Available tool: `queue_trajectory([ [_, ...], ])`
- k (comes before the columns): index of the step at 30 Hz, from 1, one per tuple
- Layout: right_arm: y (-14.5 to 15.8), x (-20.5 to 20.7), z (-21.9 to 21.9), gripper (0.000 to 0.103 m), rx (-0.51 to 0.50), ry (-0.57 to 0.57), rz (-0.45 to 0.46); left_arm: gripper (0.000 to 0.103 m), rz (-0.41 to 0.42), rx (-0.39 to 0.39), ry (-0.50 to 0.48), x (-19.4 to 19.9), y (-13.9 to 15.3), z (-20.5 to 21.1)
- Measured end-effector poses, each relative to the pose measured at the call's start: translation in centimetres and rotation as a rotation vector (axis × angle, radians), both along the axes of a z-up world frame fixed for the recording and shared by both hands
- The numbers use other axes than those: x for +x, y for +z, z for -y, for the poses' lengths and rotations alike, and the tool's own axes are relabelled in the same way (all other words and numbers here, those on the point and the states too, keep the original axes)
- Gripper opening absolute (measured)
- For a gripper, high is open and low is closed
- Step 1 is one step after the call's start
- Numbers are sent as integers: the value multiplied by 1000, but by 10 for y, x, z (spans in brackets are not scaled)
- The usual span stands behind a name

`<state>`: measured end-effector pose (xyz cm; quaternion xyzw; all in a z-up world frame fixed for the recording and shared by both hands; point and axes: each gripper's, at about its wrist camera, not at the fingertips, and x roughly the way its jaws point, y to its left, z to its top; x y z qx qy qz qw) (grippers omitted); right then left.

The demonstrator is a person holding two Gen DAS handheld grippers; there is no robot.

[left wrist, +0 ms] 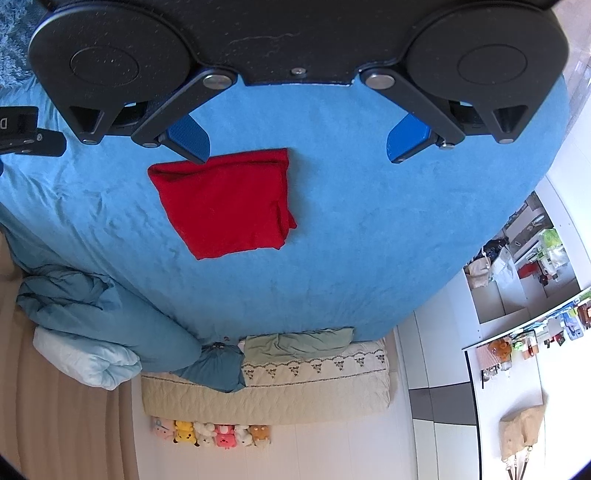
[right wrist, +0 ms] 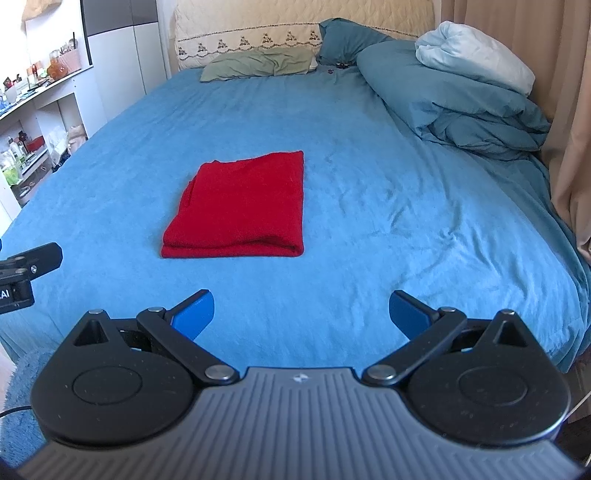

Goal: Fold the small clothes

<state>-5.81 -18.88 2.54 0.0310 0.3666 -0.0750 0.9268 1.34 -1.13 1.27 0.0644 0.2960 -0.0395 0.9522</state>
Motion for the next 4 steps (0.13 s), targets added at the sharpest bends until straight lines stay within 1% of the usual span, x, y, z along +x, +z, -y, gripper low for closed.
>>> queue_trajectory([
  [4, 2, 0, -2, 103, 2, 3, 4, 103, 3, 2, 2, 0, -2, 3],
])
